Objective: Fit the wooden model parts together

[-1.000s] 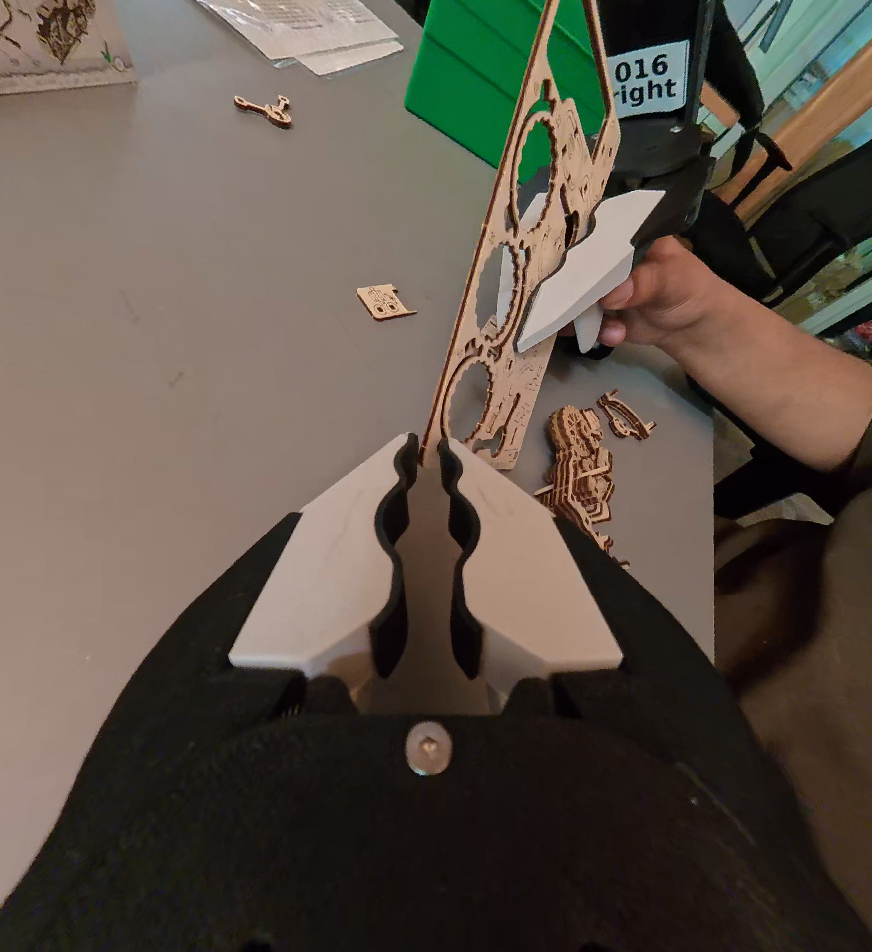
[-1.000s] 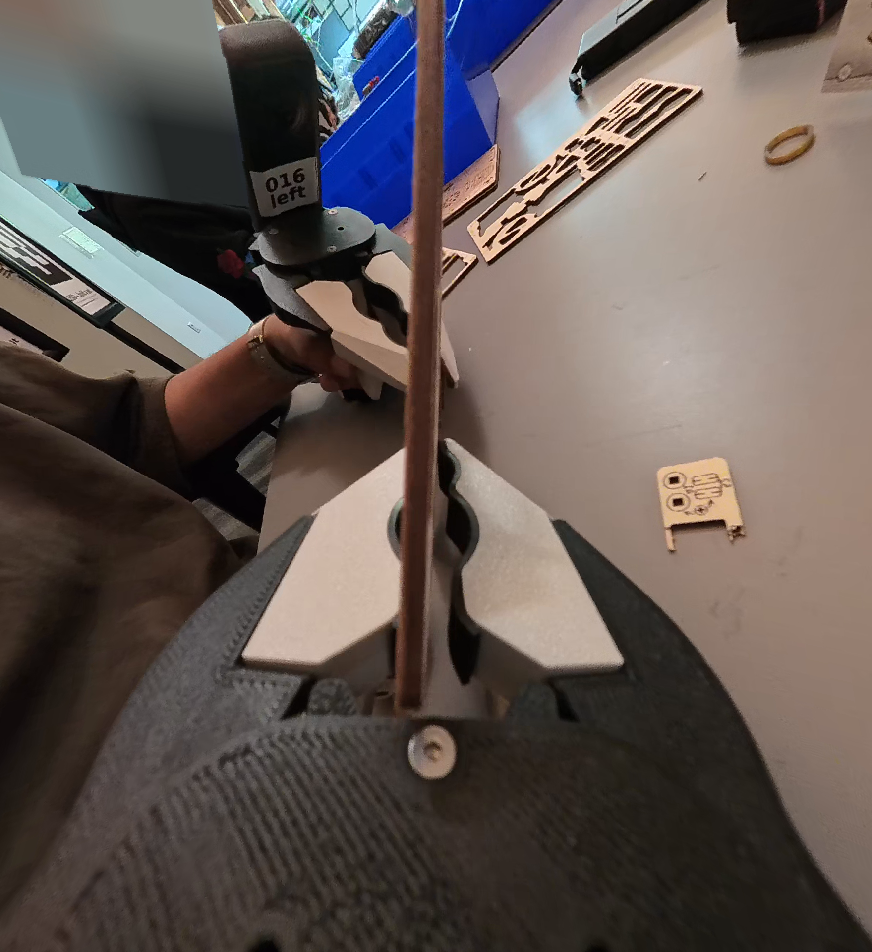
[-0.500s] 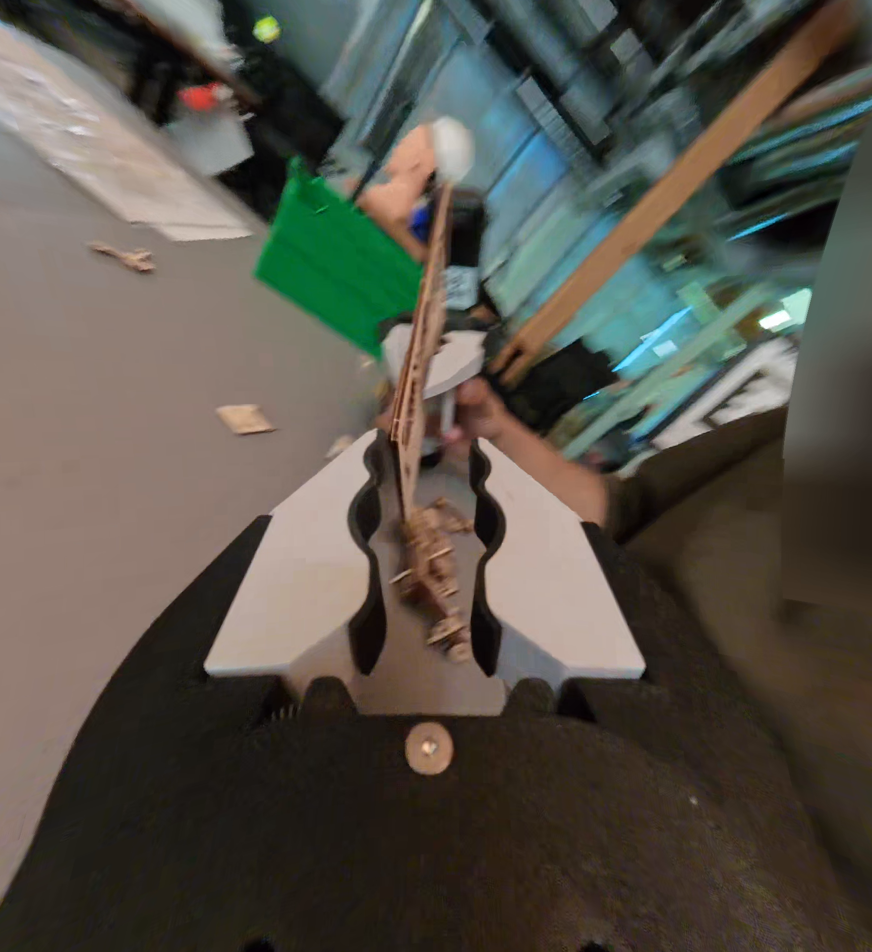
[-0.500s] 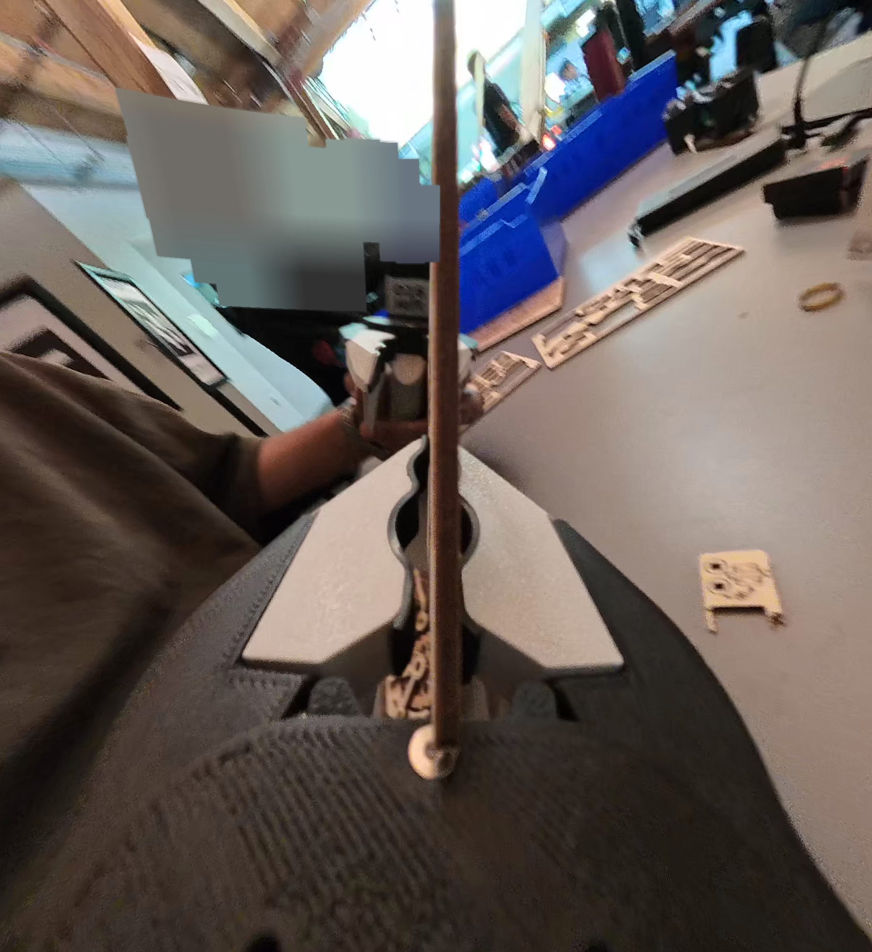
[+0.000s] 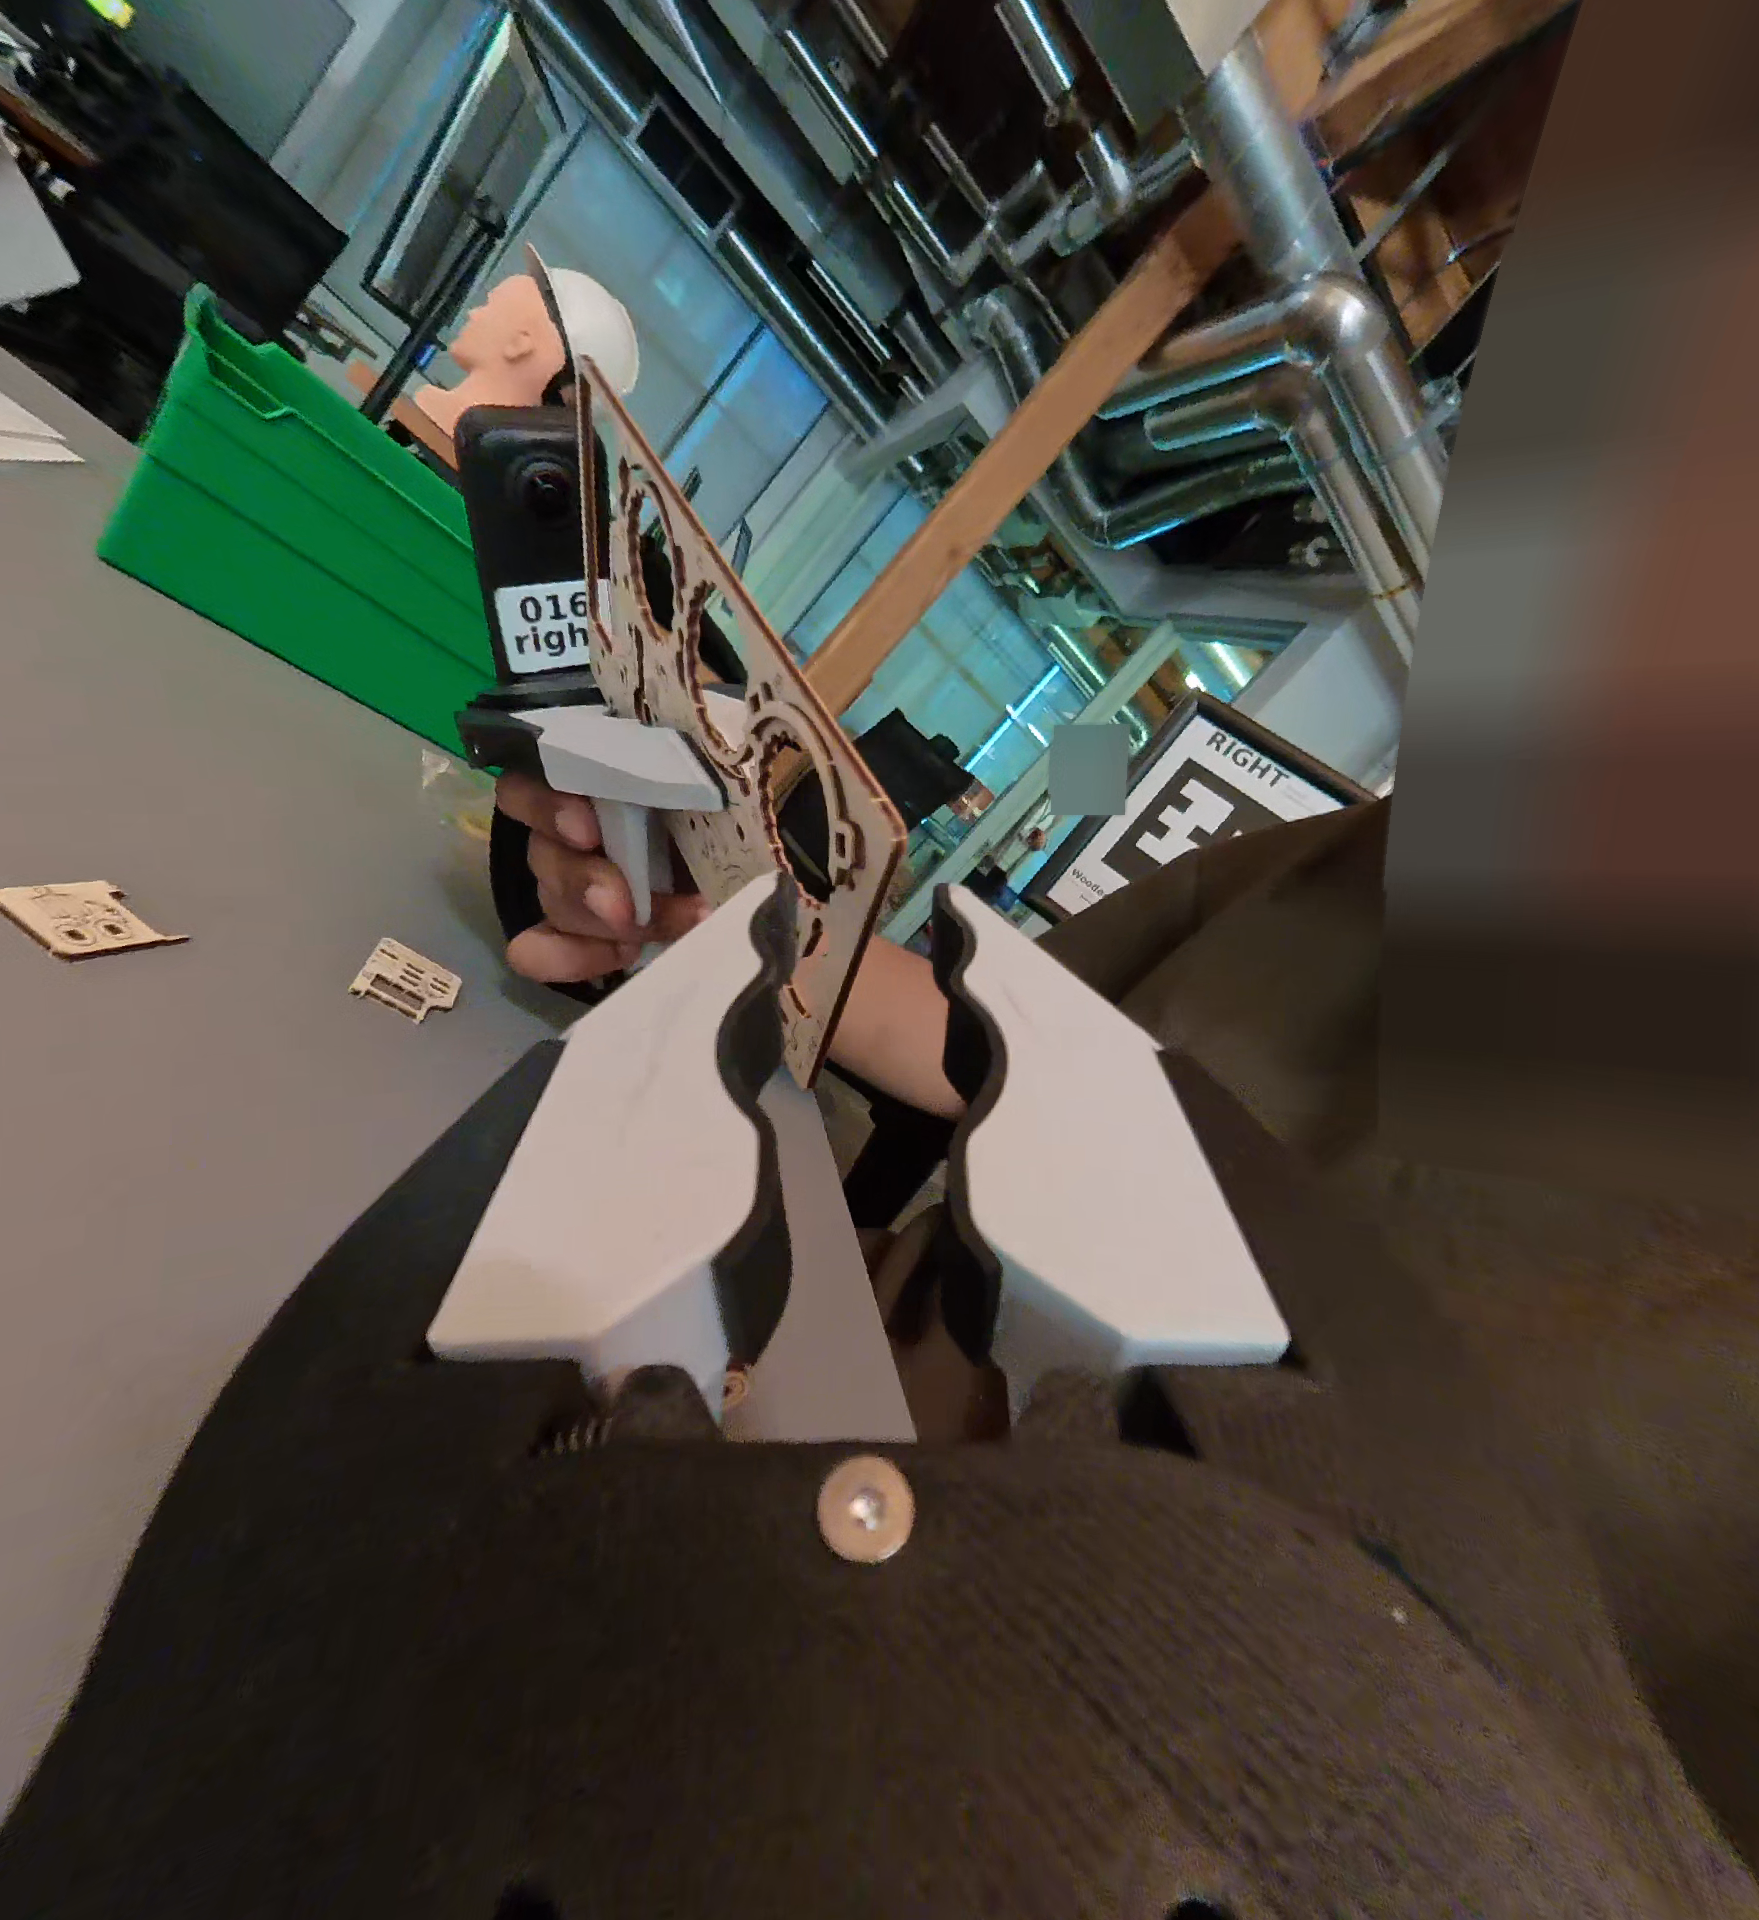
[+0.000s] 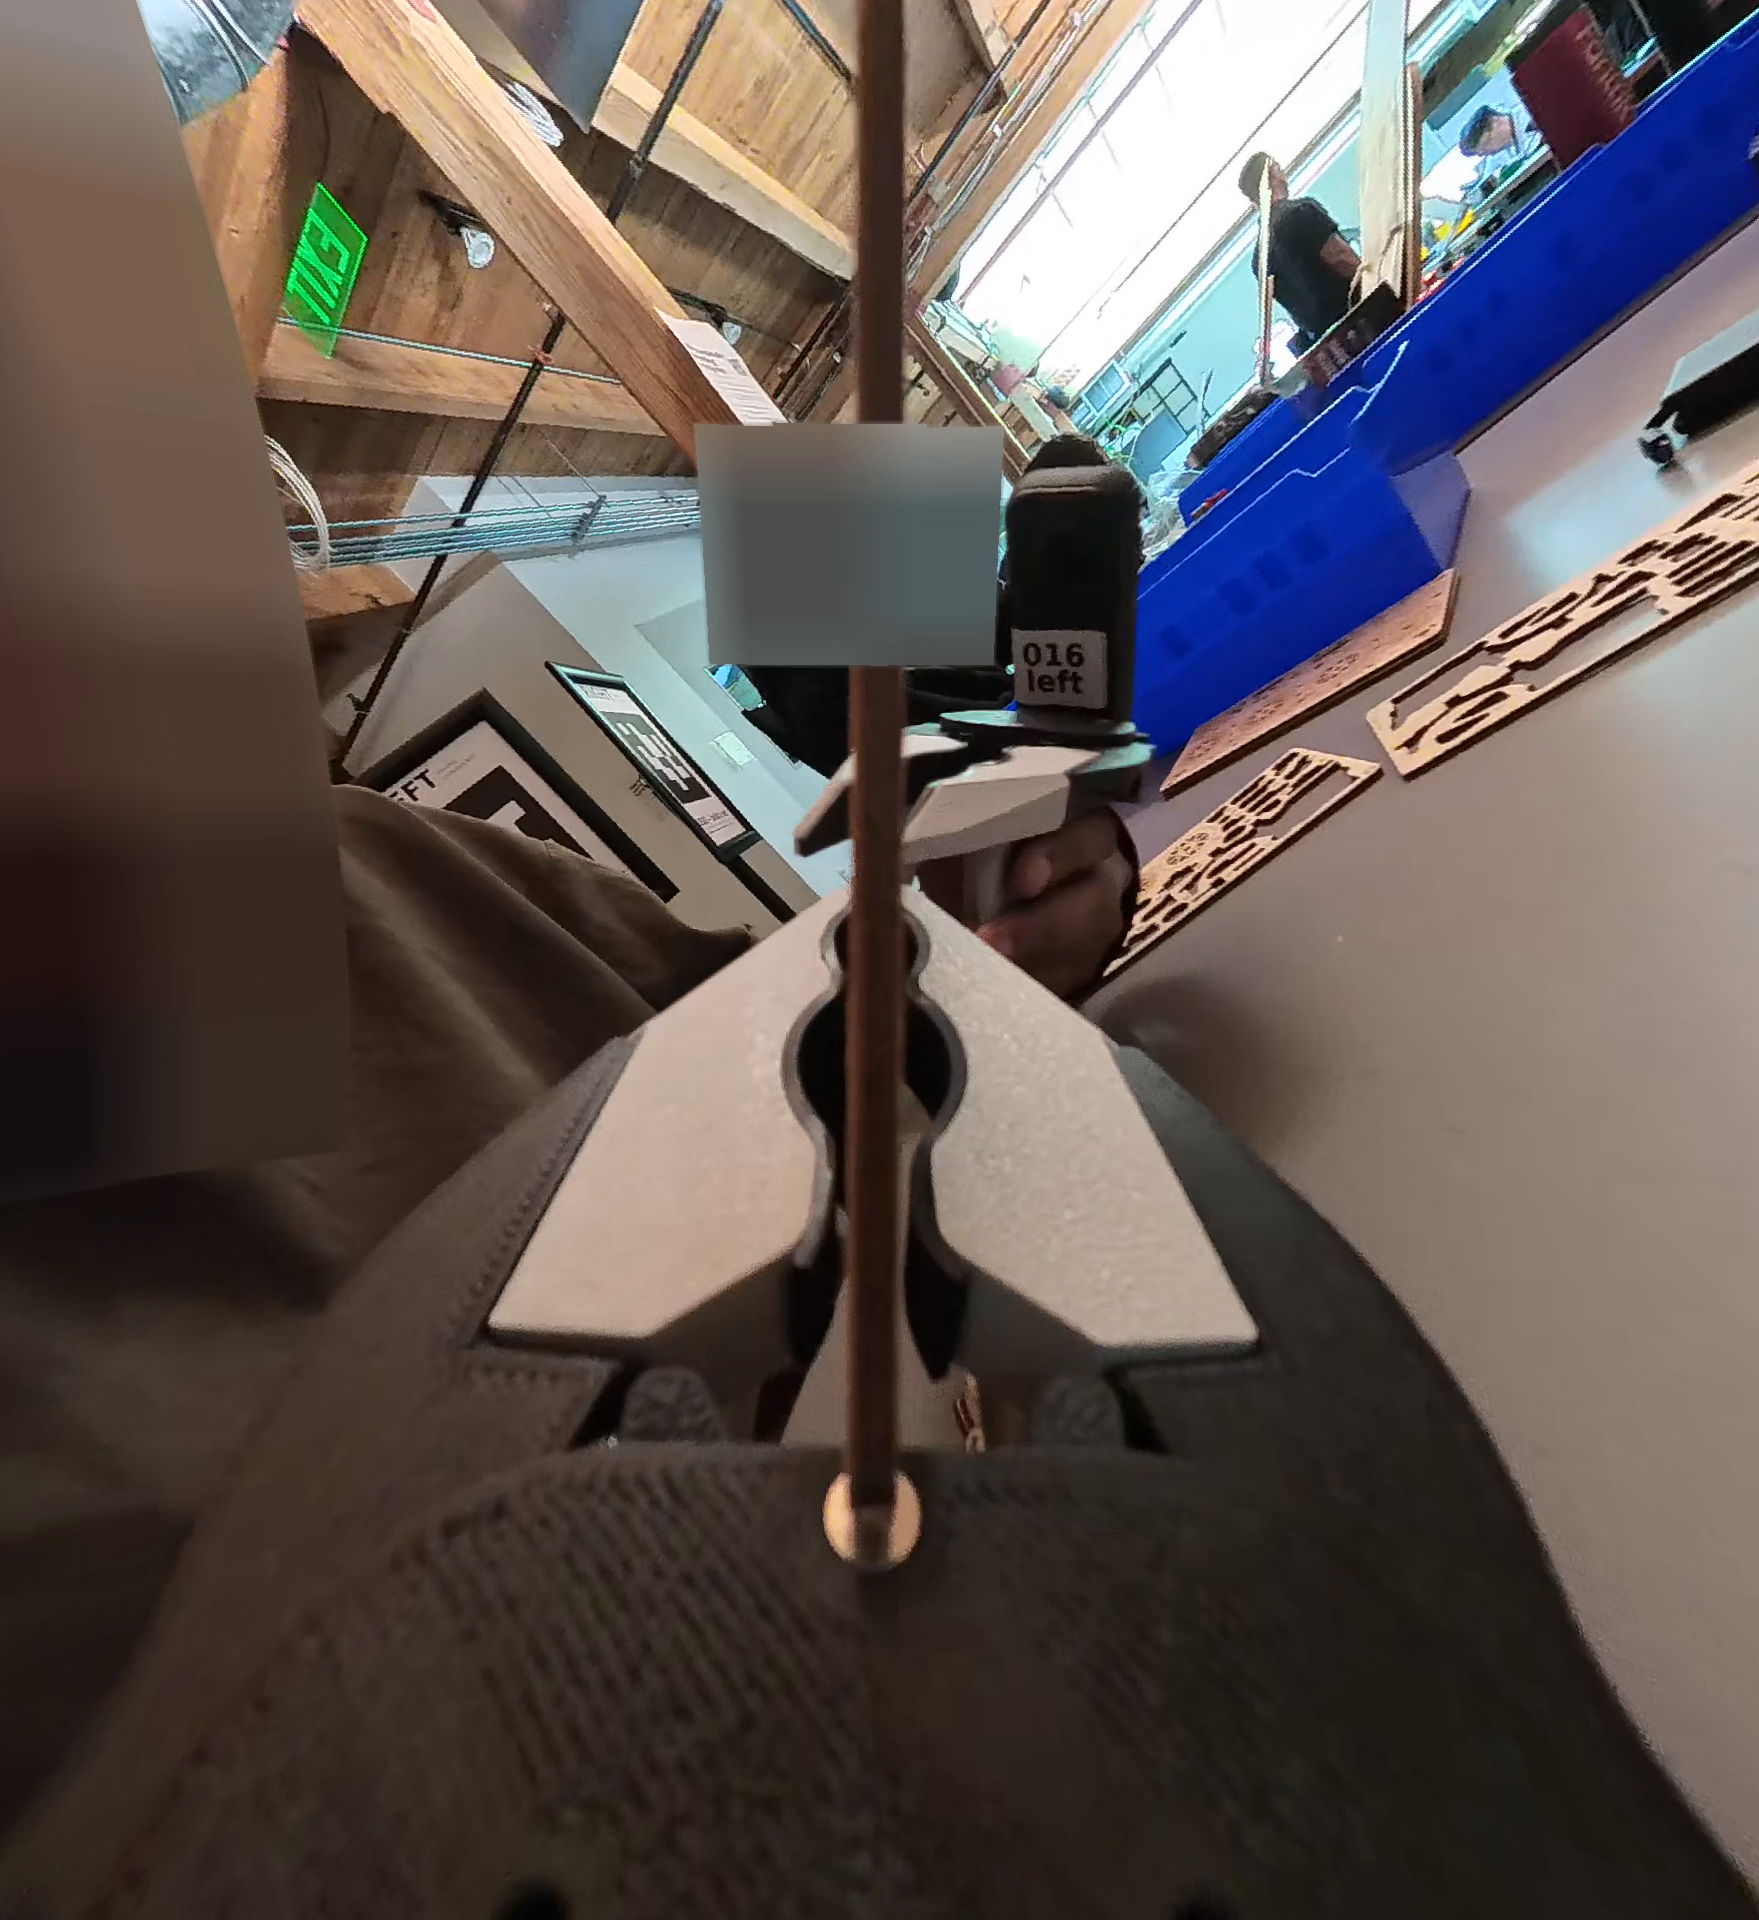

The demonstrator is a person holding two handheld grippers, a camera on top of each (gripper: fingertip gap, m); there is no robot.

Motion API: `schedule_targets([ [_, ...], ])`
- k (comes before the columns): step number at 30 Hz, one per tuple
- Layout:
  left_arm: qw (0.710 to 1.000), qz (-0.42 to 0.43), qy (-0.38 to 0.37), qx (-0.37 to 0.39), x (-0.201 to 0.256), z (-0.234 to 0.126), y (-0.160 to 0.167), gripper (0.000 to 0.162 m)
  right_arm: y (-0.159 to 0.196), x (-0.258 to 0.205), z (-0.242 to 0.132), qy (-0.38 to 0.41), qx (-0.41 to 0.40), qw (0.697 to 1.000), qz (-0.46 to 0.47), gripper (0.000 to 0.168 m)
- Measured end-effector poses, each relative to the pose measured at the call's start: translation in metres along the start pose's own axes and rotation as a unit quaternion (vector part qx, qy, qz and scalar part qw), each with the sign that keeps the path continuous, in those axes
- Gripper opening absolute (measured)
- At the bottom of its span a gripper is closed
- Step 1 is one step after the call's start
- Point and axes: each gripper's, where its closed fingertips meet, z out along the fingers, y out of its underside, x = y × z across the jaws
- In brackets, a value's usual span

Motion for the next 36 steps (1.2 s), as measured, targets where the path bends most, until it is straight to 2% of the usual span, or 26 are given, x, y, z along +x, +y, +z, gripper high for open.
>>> schedule_targets([
  [7,0.999,0.002,0.002,0.040,0.000,-0.016,-0.018,0.000,-0.005,0.003,-0.007,0.011,0.009,1.000,-0.001,0.001],
  [10,0.998,0.002,-0.009,0.061,-0.003,-0.022,-0.025,0.000,-0.006,0.002,-0.008,0.006,0.013,1.000,0.002,0.001],
  [13,0.997,0.027,-0.060,0.038,-0.017,-0.018,-0.017,0.008,-0.009,-0.001,-0.007,-0.010,0.026,0.999,0.017,0.001],
  [16,0.985,0.111,-0.132,0.022,-0.027,-0.011,-0.014,0.019,-0.012,0.000,-0.008,-0.021,0.042,0.998,0.043,0.001],
  [20,0.930,0.267,-0.246,0.057,-0.031,-0.013,-0.030,0.029,-0.015,0.001,-0.008,-0.035,0.063,0.994,0.079,0.001],
  [23,0.885,0.354,-0.300,0.041,-0.033,-0.015,-0.031,0.035,-0.016,0.002,-0.007,-0.040,0.069,0.992,0.093,0.002],
  [26,0.877,0.377,-0.296,0.033,-0.029,-0.013,-0.029,0.041,-0.013,0.004,-0.005,-0.034,0.061,0.993,0.098,0.001],
  [31,0.864,0.393,-0.311,0.053,-0.025,-0.022,-0.041,0.037,-0.008,0.006,-0.003,-0.035,0.049,0.992,0.113,0.001],
  [36,0.869,0.398,-0.292,0.019,-0.027,-0.020,-0.031,0.042,-0.007,0.007,-0.004,-0.041,0.052,0.989,0.134,0.002],
])
